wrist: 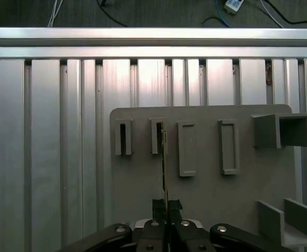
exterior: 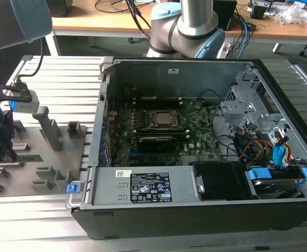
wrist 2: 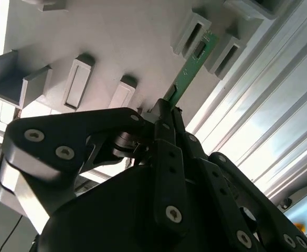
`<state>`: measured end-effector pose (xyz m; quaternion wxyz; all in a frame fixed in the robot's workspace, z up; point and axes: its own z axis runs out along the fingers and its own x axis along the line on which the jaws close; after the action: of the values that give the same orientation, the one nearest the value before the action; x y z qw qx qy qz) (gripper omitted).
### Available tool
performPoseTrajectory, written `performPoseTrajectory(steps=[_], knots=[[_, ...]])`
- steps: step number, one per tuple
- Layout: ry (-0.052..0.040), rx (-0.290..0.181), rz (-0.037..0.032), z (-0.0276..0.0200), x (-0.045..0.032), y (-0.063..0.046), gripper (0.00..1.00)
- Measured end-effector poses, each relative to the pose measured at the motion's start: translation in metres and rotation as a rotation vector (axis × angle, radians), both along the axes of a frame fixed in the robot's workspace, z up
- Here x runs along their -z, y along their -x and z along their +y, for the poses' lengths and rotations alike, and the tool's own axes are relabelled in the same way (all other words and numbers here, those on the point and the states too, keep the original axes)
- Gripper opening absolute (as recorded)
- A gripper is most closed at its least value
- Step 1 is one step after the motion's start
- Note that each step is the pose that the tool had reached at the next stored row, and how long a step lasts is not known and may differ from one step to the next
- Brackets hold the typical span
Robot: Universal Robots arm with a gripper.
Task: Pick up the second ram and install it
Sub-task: 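Pick up the second ram and move it above second insertion slot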
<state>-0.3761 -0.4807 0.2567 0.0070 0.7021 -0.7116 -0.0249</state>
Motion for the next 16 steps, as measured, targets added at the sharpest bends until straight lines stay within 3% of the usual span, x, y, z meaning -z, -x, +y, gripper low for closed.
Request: performPoseTrajectory(steps=[13, 16], knots=[[0.0, 0.0, 0.0, 0.0001, -0.0175, 0.0, 0.13], [-0.0001, 0.0, -0.0001, 0.0002, -0.0263, 0.0, 0.13]])
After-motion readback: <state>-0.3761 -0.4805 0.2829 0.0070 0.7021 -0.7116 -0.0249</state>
